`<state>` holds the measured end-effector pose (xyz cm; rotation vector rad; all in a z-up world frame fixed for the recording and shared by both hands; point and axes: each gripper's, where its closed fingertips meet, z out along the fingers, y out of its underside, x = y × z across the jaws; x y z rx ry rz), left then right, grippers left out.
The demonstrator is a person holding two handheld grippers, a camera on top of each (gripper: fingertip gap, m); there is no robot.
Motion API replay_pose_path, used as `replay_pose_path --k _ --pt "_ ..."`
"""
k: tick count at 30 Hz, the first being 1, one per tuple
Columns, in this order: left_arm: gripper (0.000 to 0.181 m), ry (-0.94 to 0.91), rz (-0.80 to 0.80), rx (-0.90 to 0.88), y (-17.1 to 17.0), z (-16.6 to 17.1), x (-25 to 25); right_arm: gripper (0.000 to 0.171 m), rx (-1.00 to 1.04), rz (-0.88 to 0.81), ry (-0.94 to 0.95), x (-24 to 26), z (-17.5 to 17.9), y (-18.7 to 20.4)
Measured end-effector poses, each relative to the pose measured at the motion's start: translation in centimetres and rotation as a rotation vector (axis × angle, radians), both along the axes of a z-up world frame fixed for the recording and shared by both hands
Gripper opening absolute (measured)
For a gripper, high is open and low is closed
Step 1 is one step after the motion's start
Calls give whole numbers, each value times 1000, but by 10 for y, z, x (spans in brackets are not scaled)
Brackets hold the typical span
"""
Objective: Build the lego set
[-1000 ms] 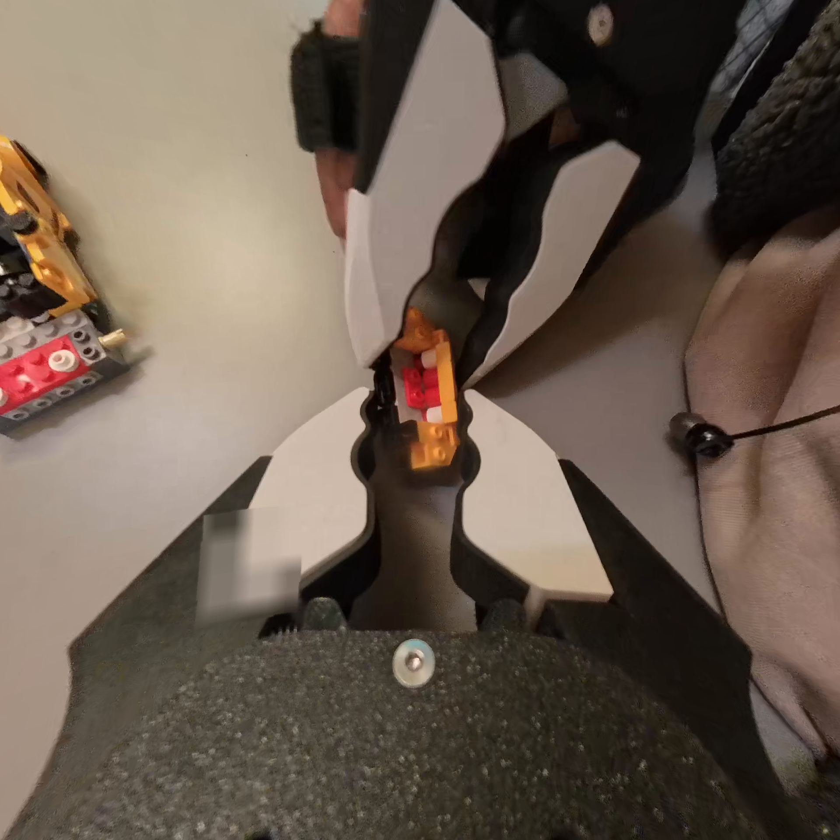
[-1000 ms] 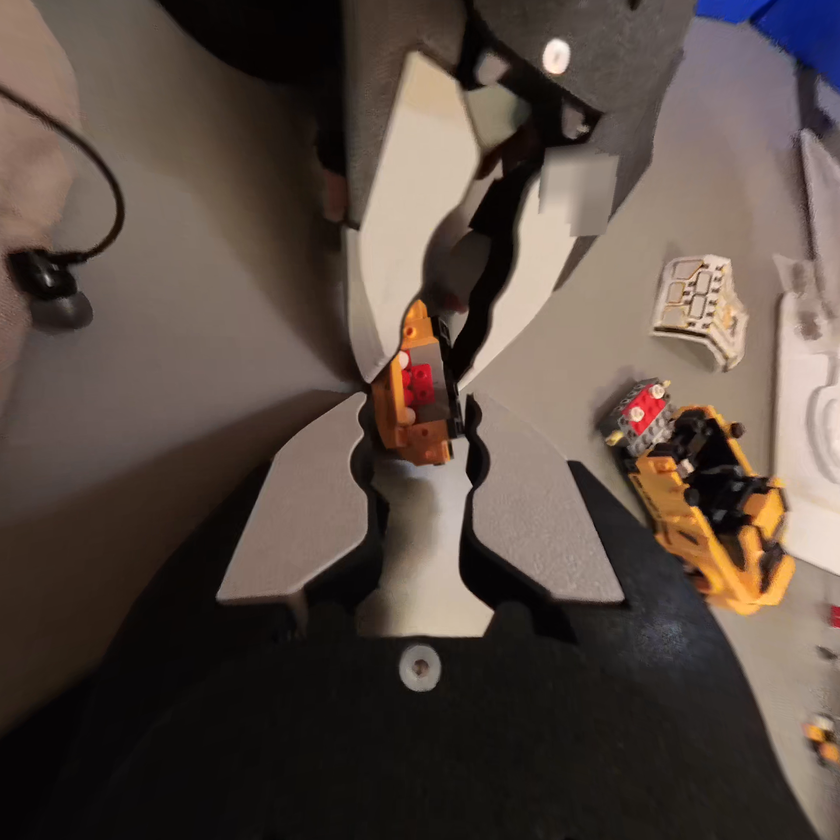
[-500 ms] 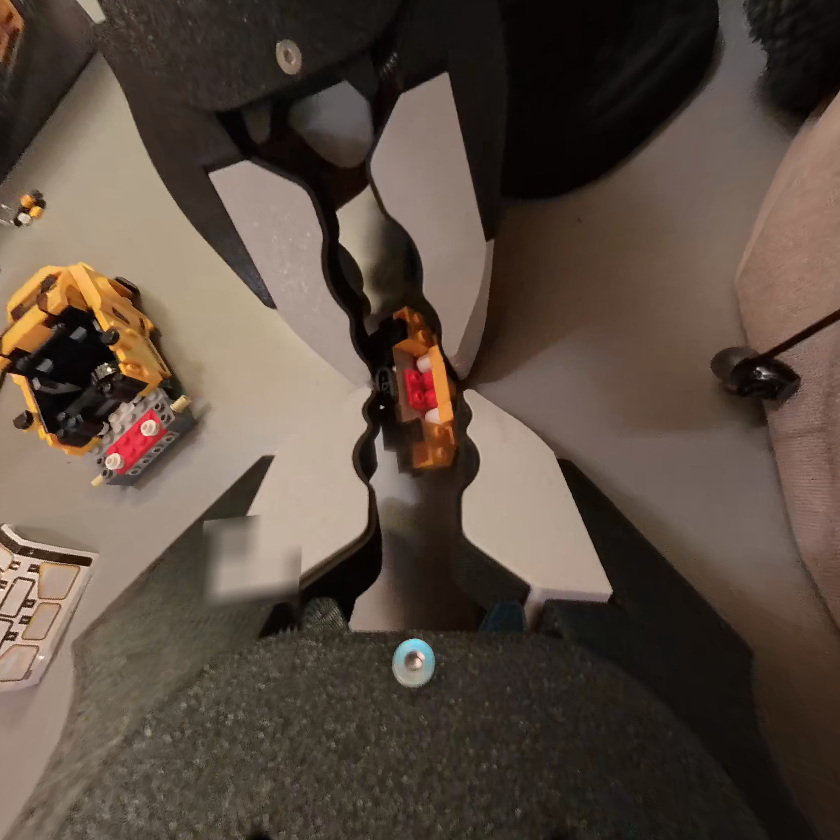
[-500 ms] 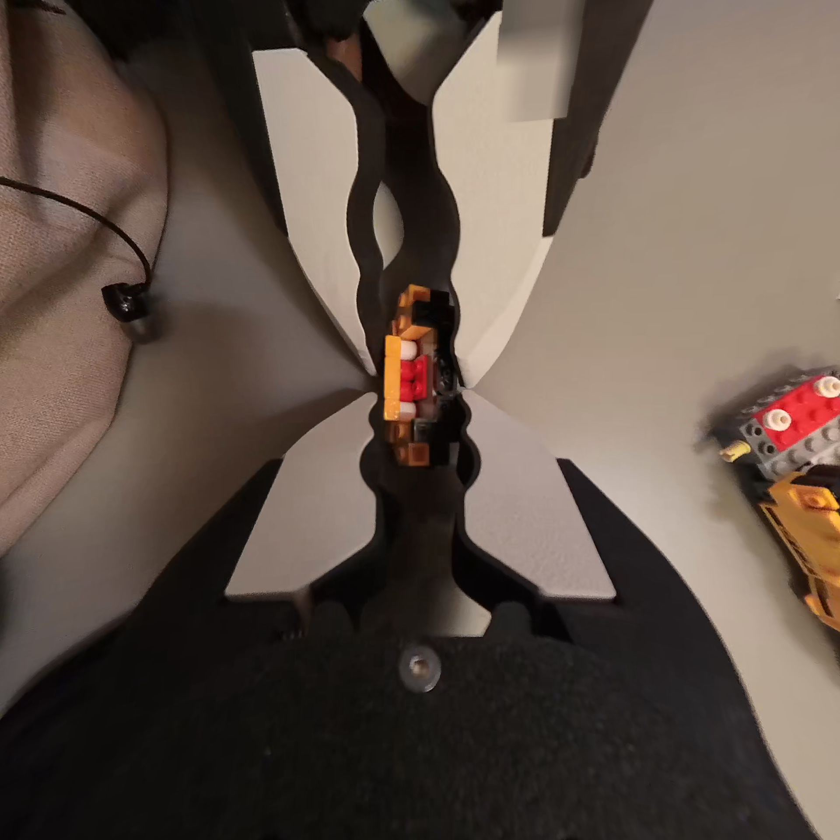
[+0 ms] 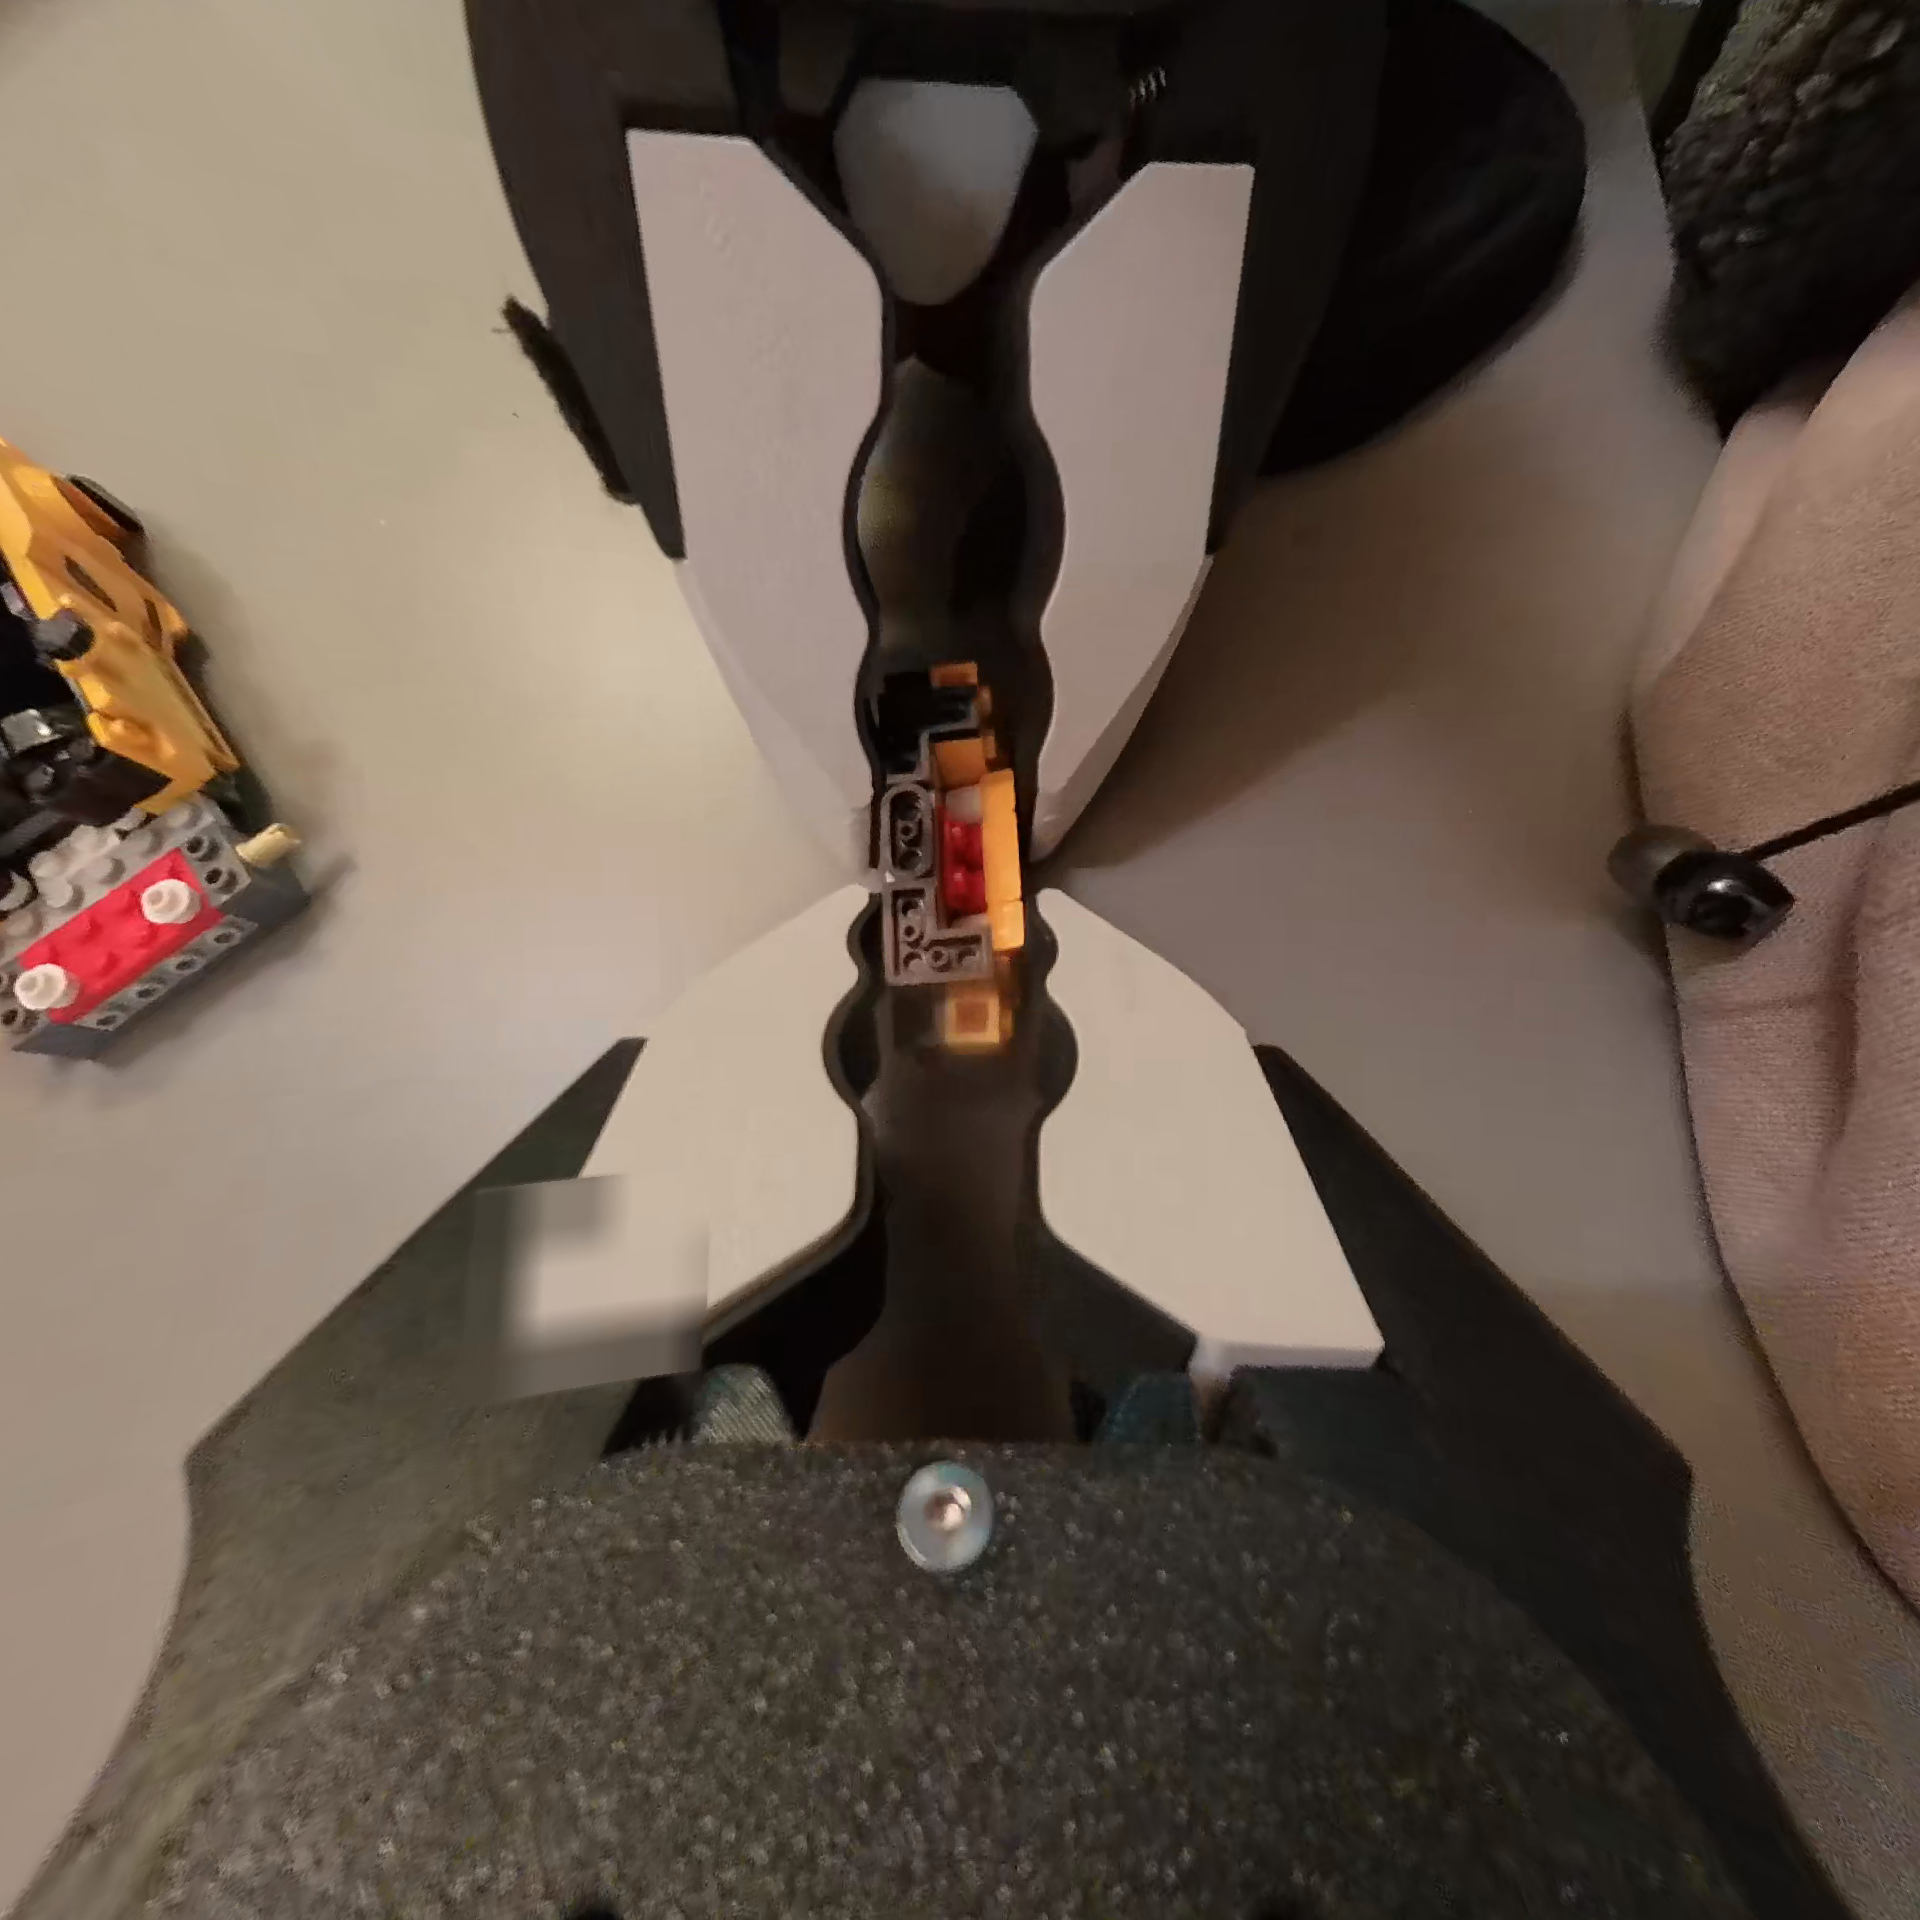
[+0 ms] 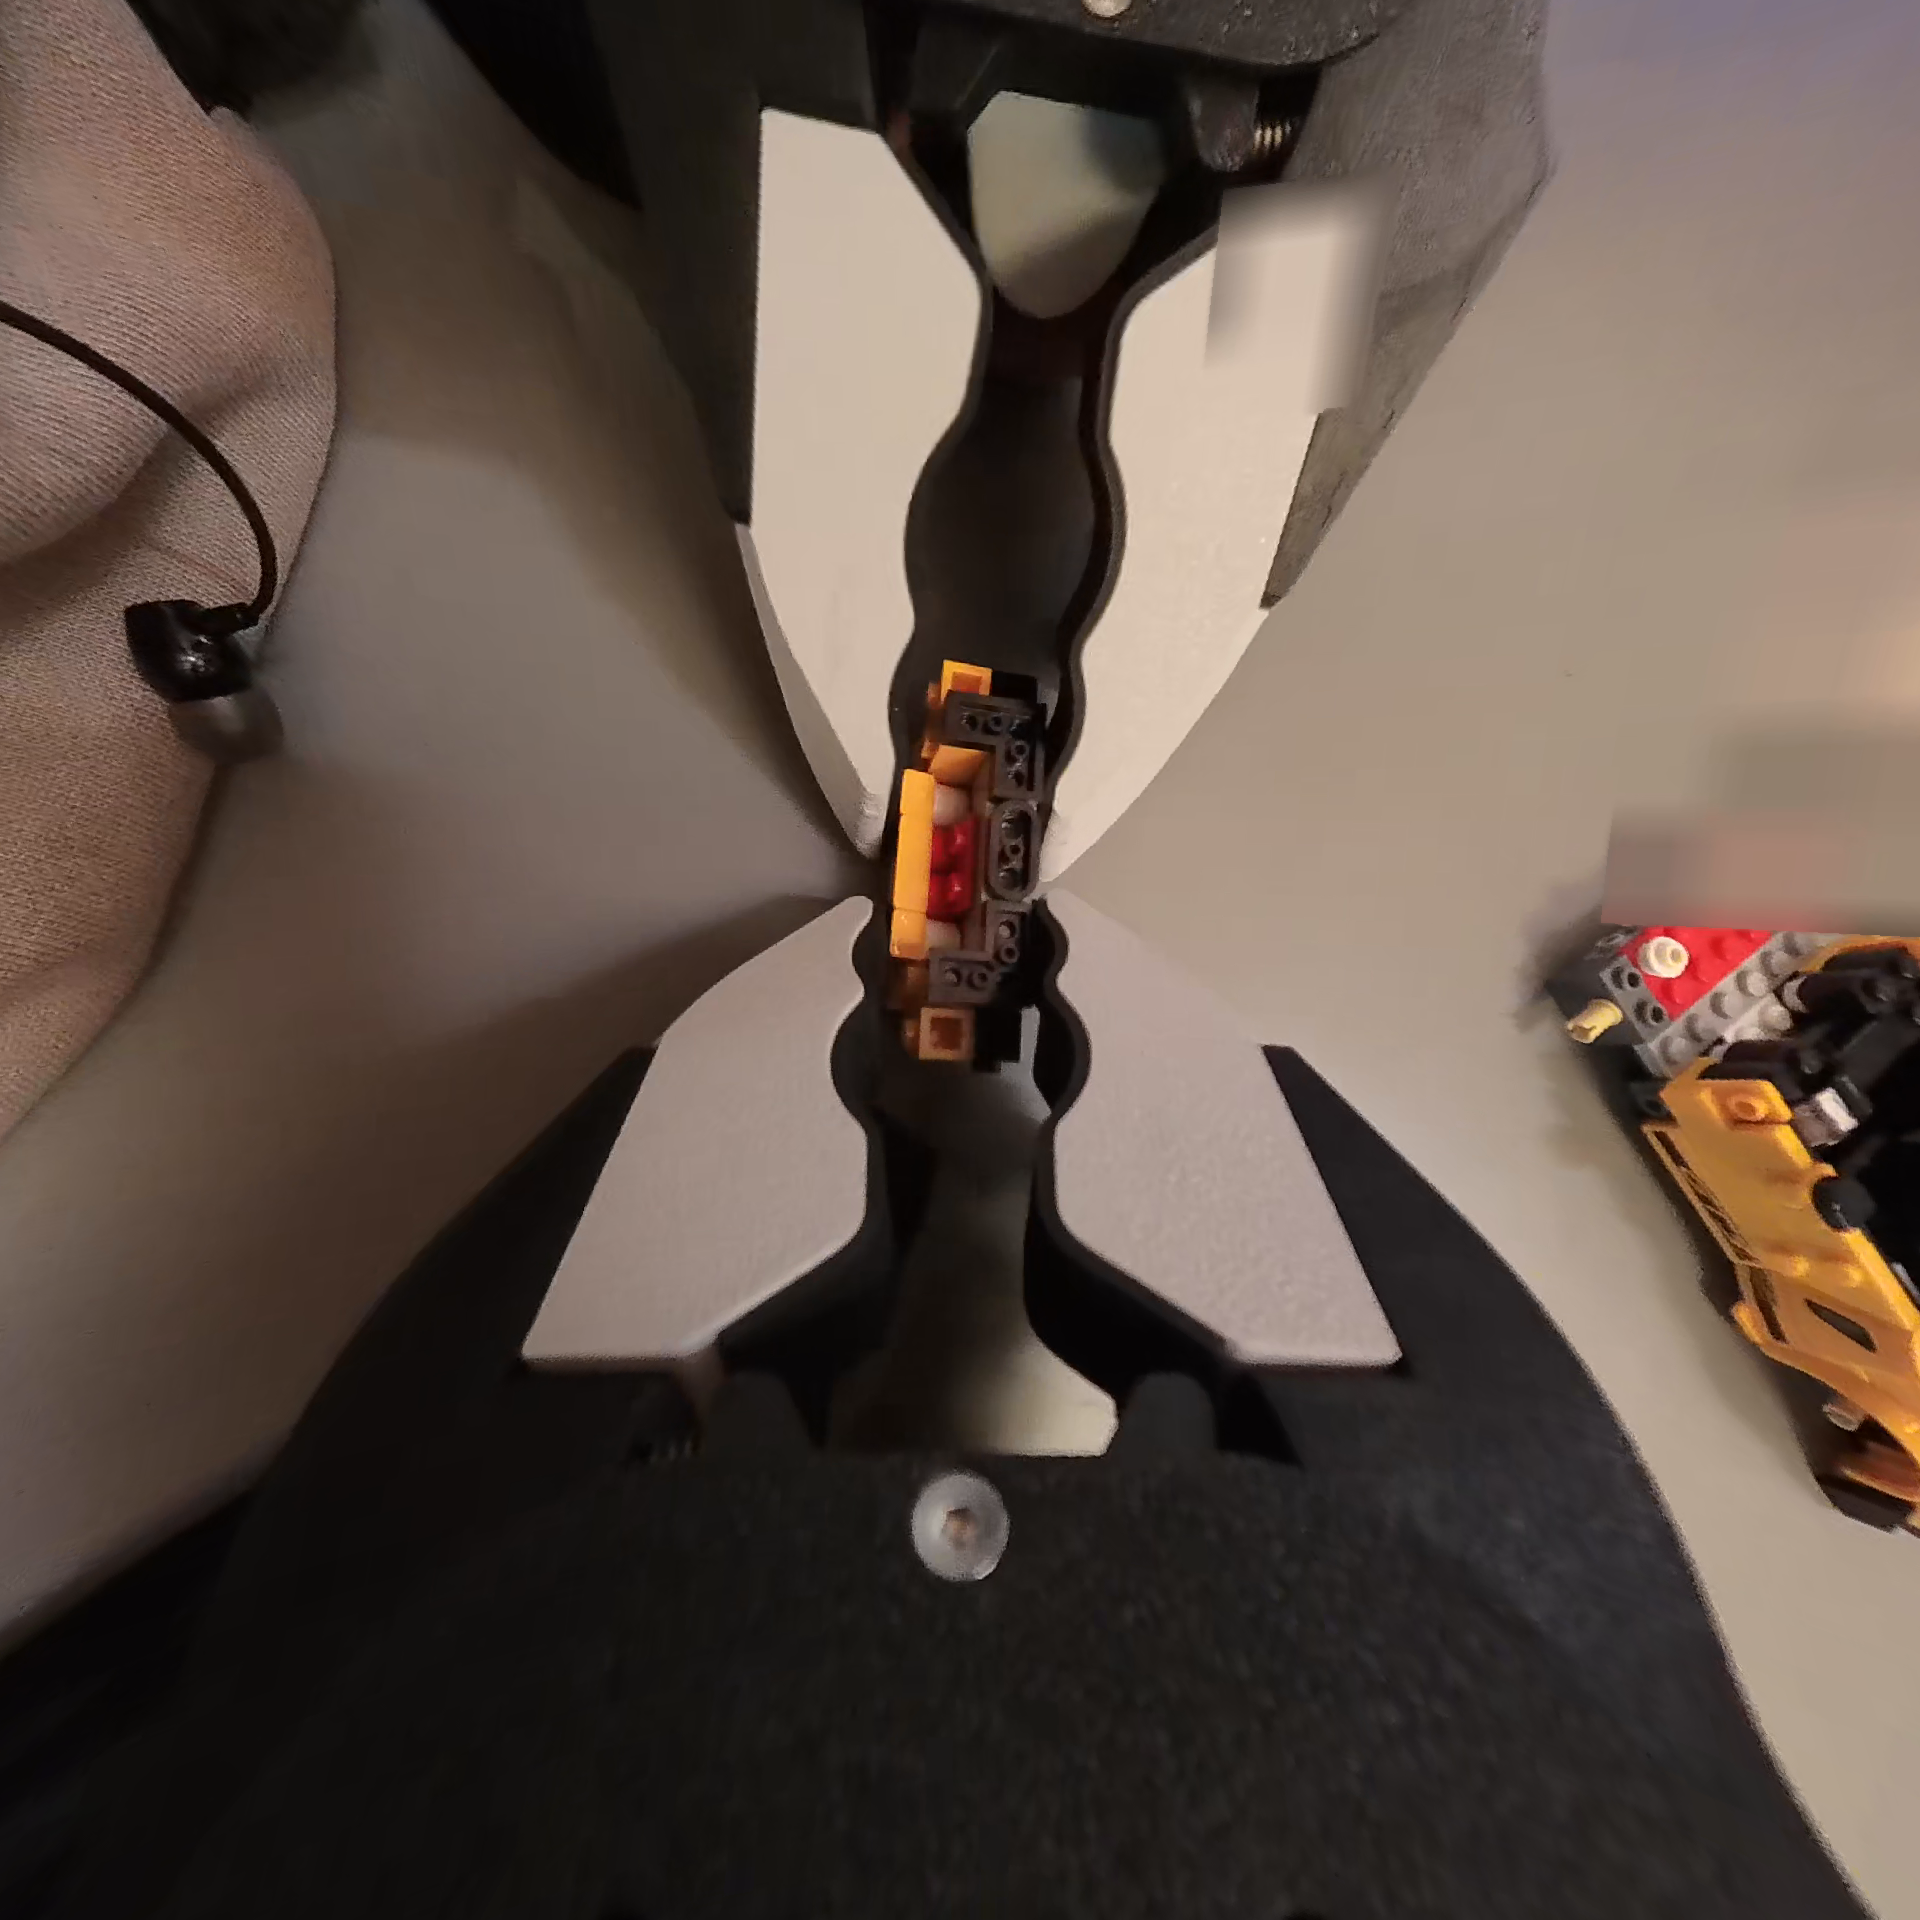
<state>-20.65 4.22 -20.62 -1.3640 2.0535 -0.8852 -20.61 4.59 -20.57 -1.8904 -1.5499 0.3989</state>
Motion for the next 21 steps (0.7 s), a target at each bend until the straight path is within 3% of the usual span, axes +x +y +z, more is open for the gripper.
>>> replay_pose_path --k 21 --pt "24 5 -29 7 -3 -1 -1 24 -15 45 15 0 -1 -5"
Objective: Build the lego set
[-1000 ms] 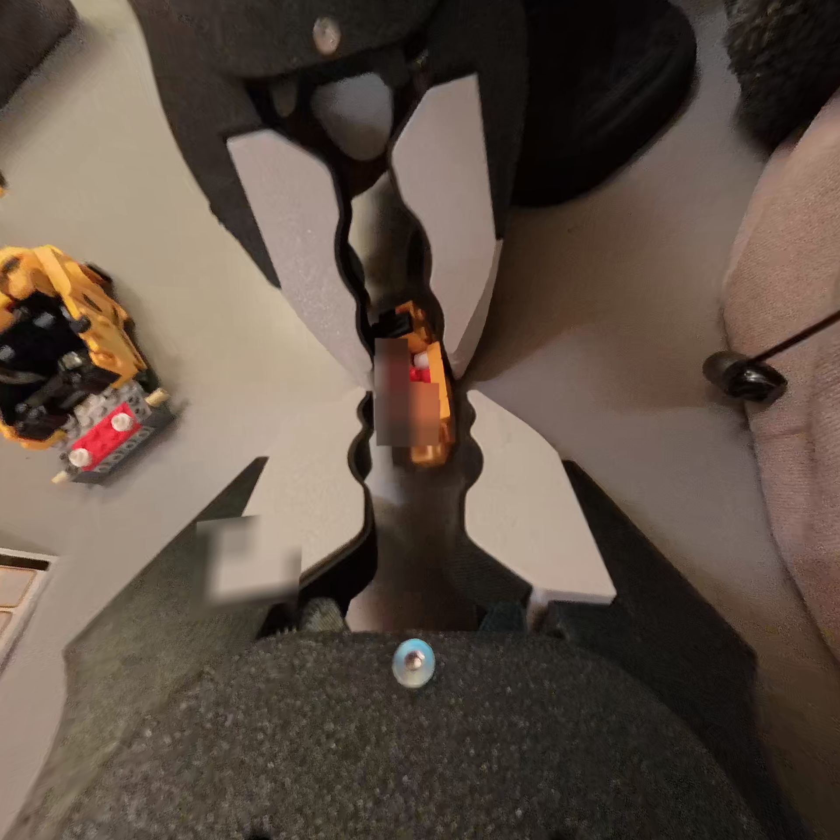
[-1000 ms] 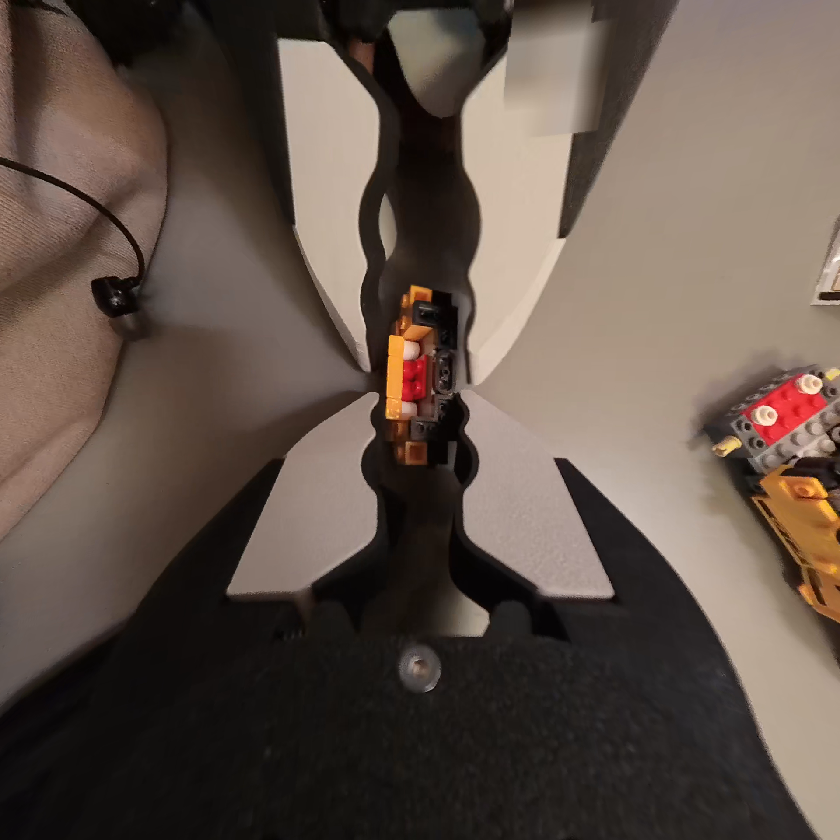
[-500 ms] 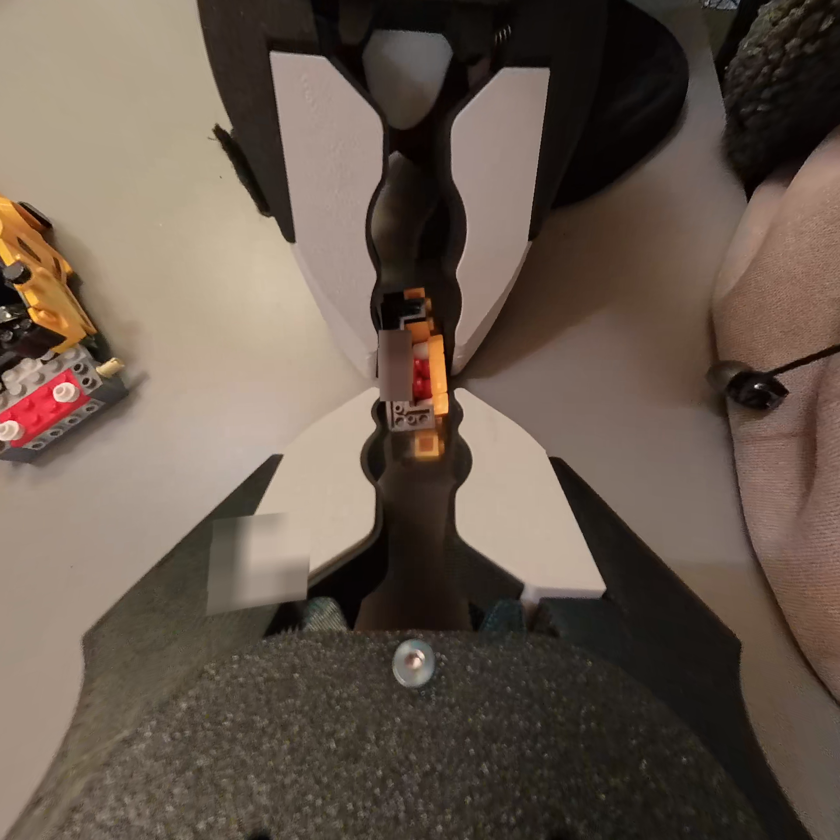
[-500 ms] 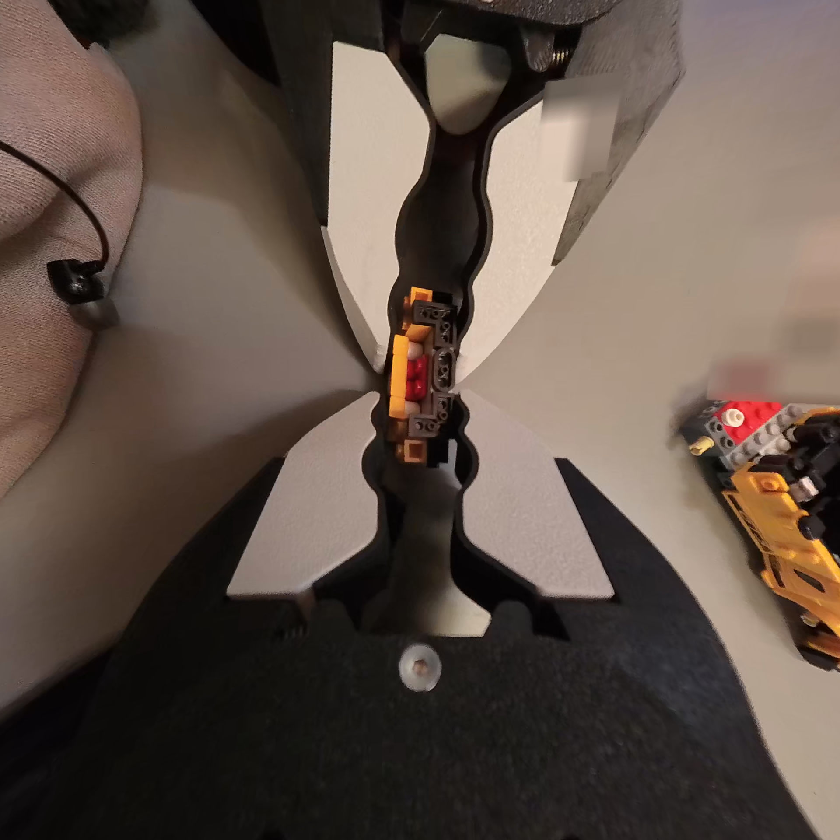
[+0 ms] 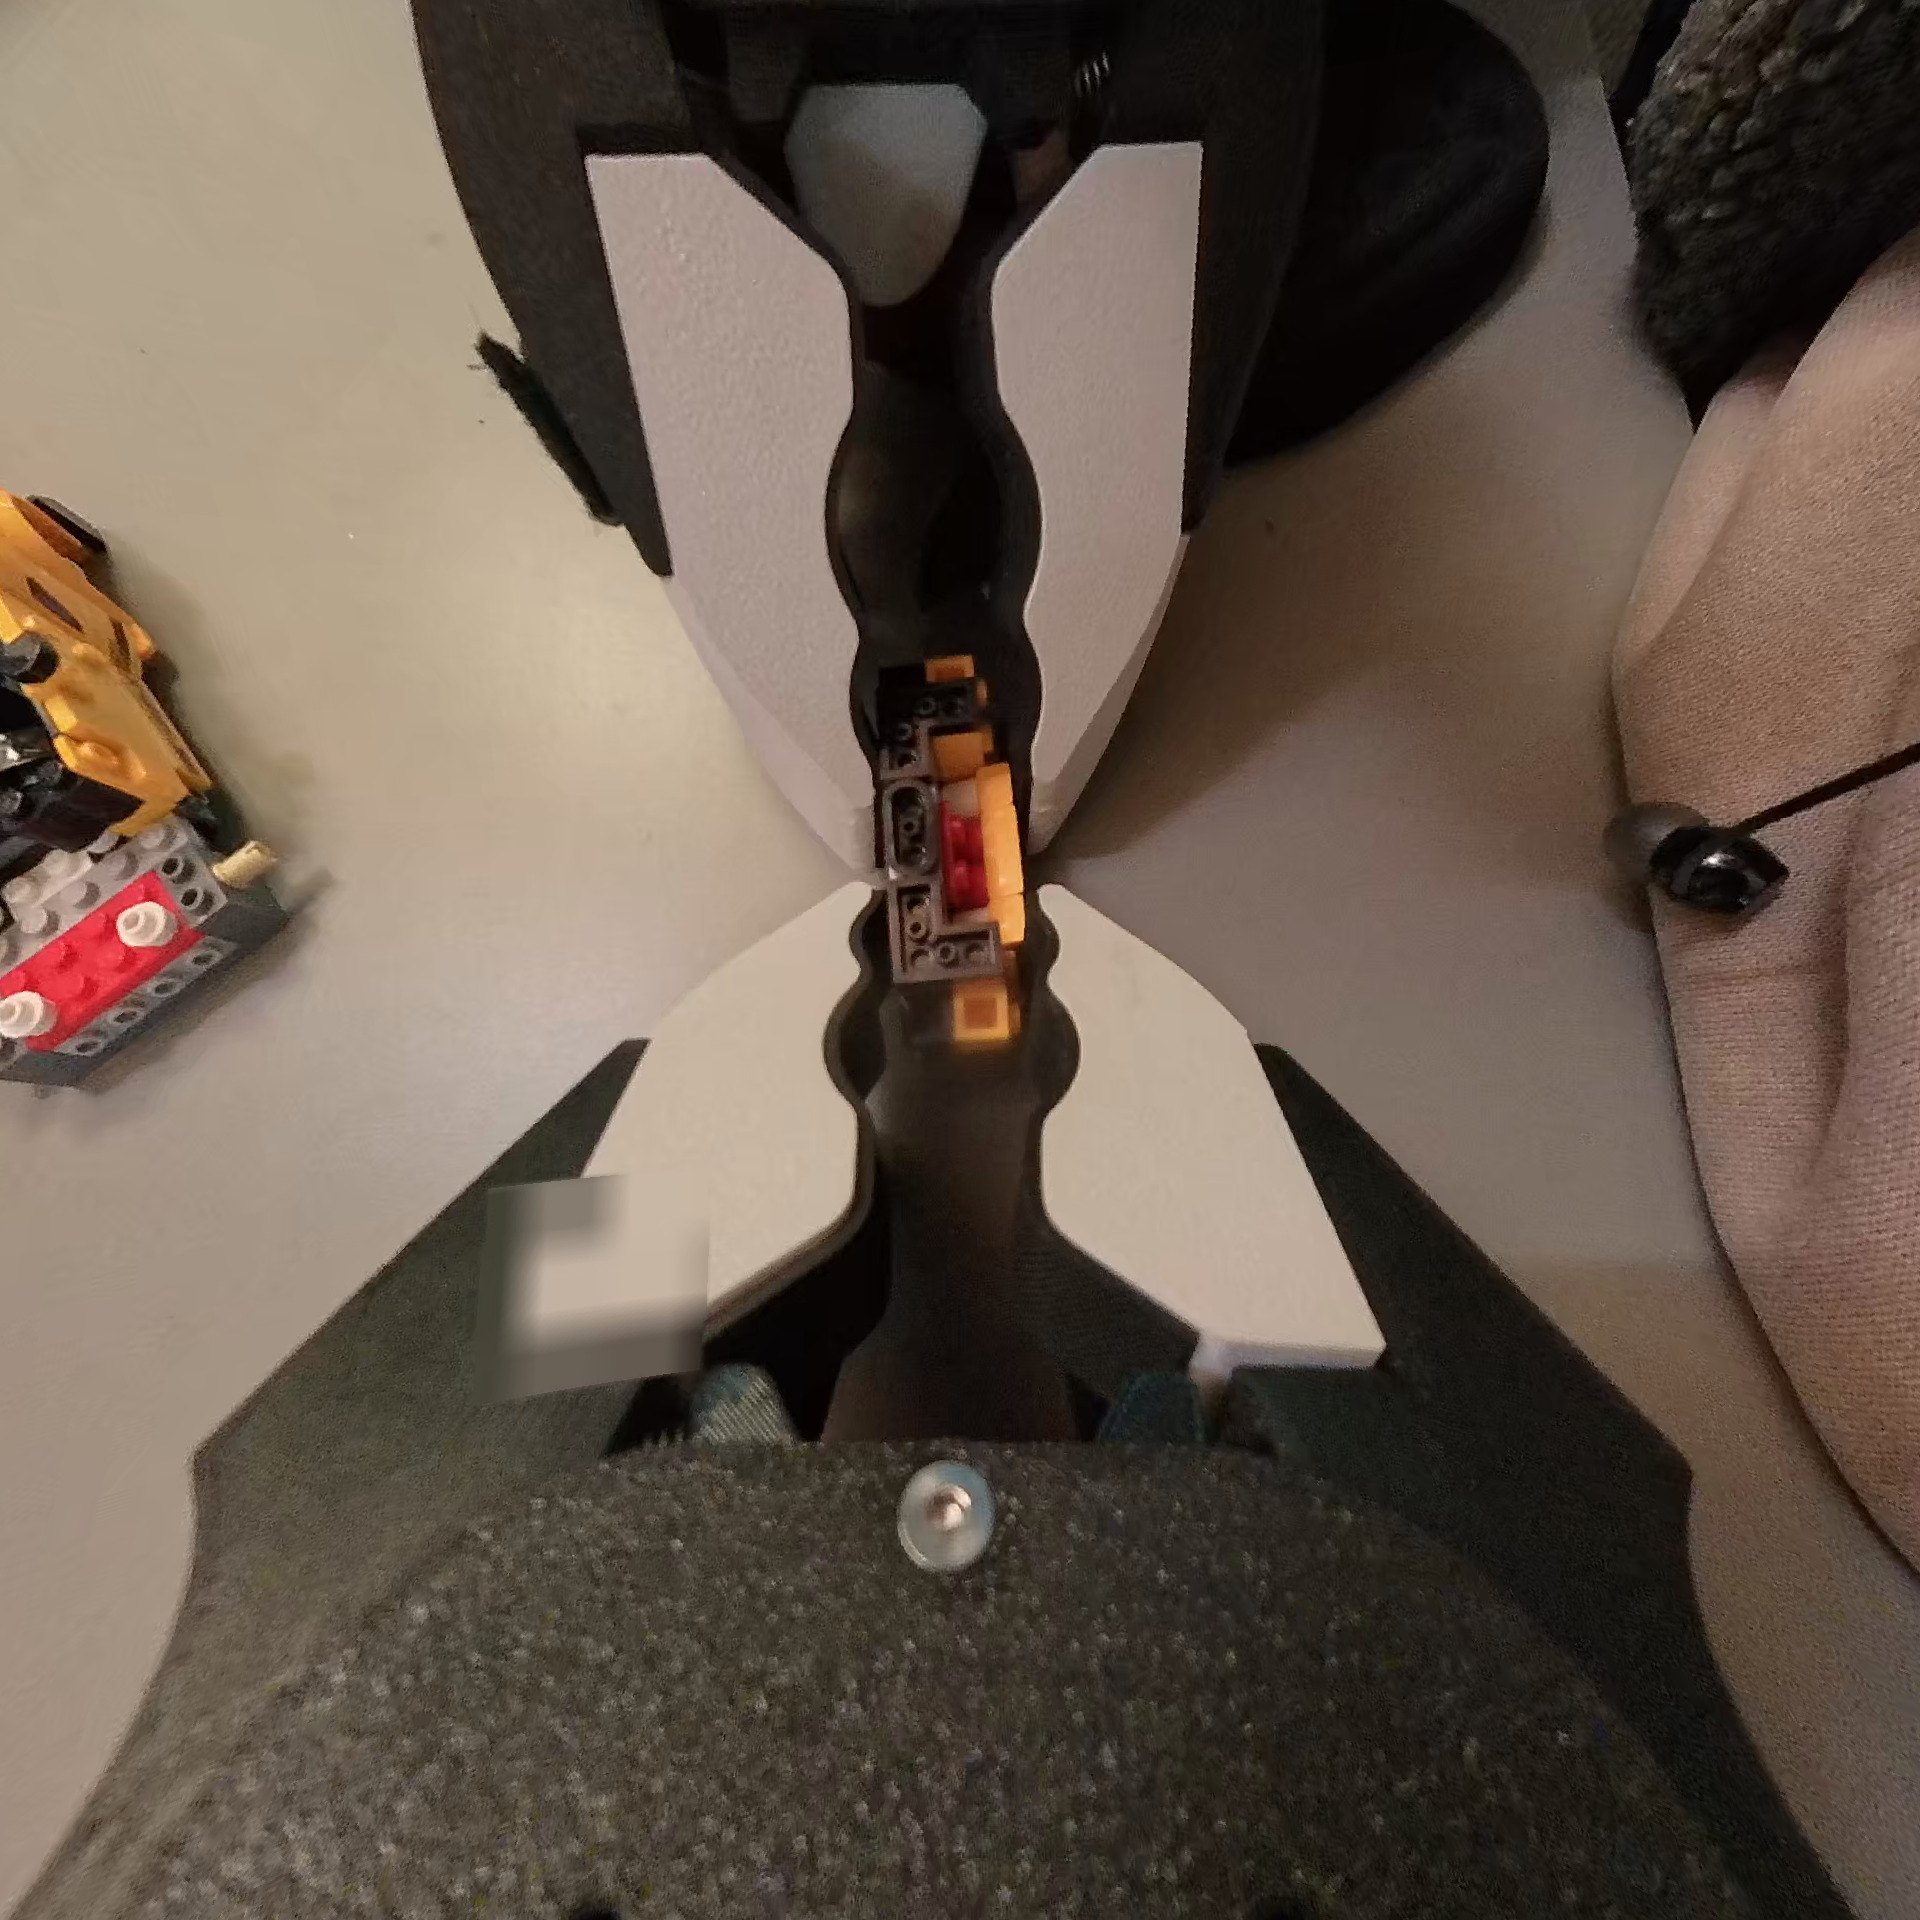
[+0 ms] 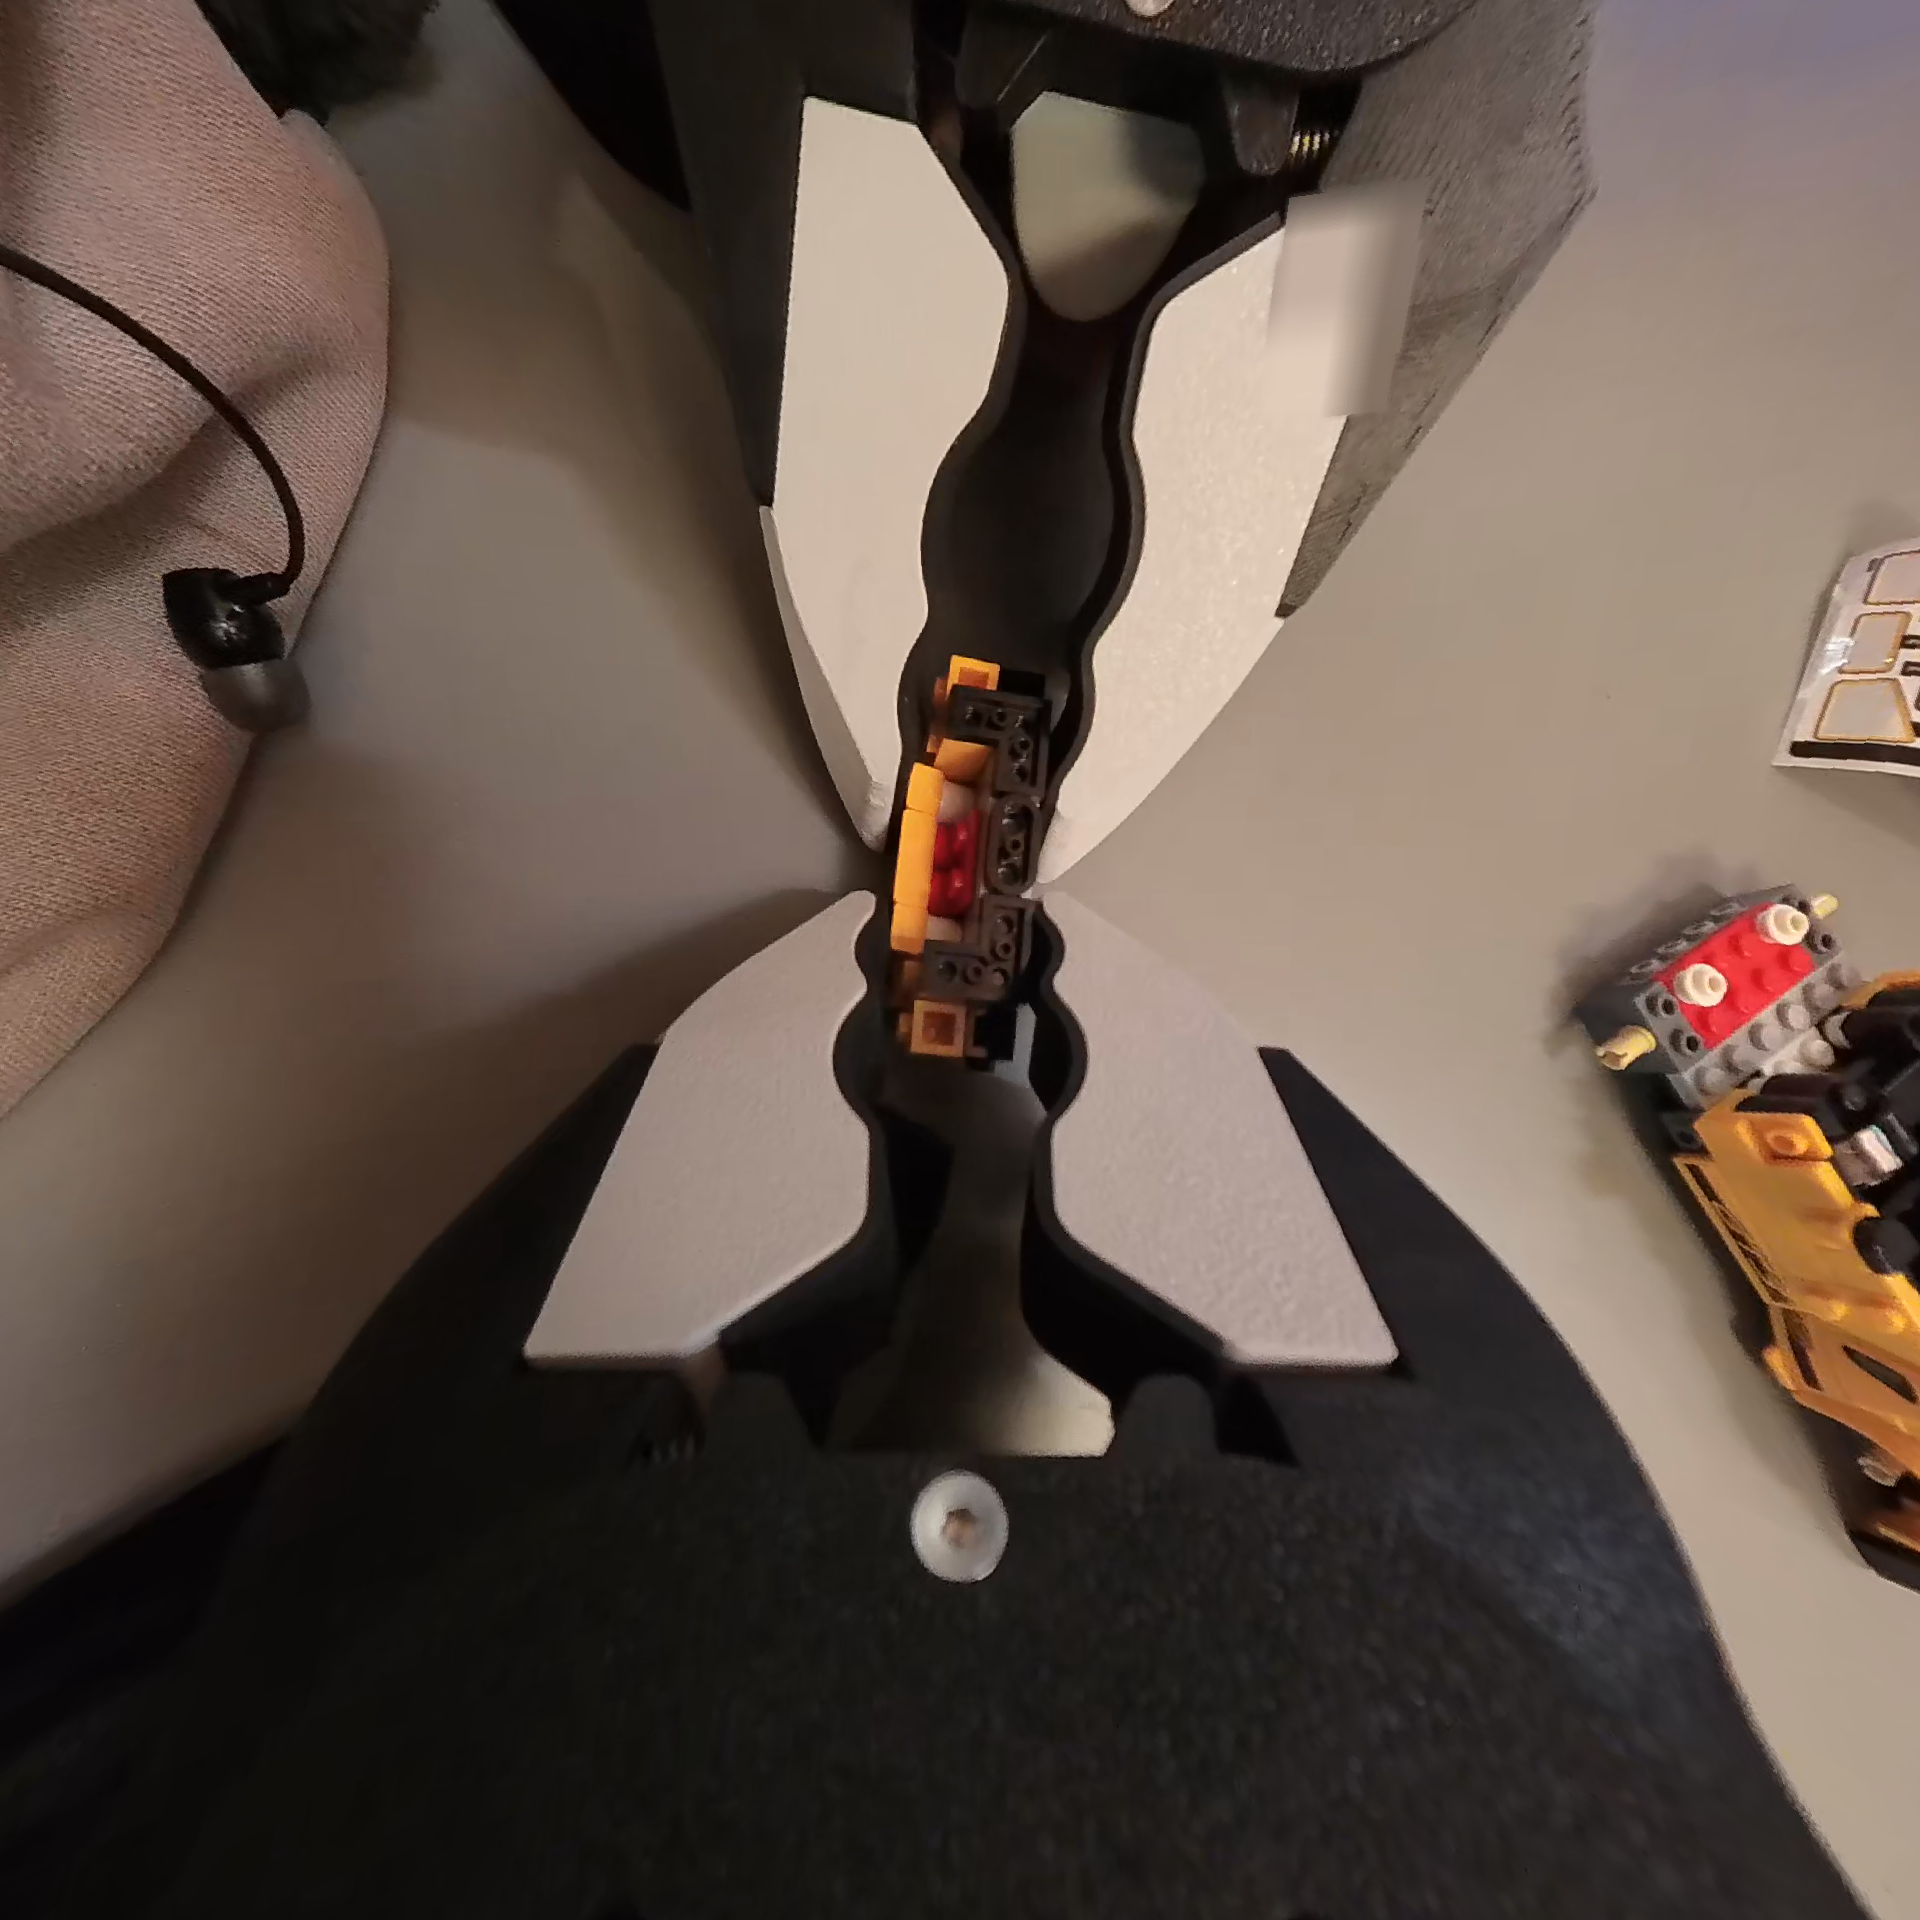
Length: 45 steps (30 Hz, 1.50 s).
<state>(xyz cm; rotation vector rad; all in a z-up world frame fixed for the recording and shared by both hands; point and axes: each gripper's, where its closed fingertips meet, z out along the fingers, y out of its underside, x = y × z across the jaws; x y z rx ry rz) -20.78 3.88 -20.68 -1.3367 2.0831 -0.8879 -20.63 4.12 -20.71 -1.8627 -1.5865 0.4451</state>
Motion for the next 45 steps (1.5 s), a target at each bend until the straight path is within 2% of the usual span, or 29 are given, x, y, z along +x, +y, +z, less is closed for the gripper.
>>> replay_pose_path --k 8,12,16,20,25,29,33,38,45 --pt "24 -15 -12 12 -1 2 0 25 15 -5 2 -1 1 0" --pt "24 -24 -16 -77 -3 8 -1 31 -9 -18 26 0 6 -1" --pt "24 -17 16 -353 -5 25 -2 38 -8 -62 76 7 22 2" --pt "23 13 19 -769 -11 51 -2 49 138 -77 153 7 53 3" --pt "23 72 -27 -1170 -17 77 -2 59 433 -20 45 3 67 -2" --pt "23 142 -96 -1356 -30 91 -2 51 598 59 -56 -3 73 -2" --pt "23 153 -90 -1426 -35 95 0 33 666 109 -68 -3 79 -8" --pt "24 144 -90 -1450 -40 100 -2 31 627 86 4 -5 83 -15" --pt "30 88 -63 -1442 -37 108 -5 32 455 3 214 -5 92 -20"
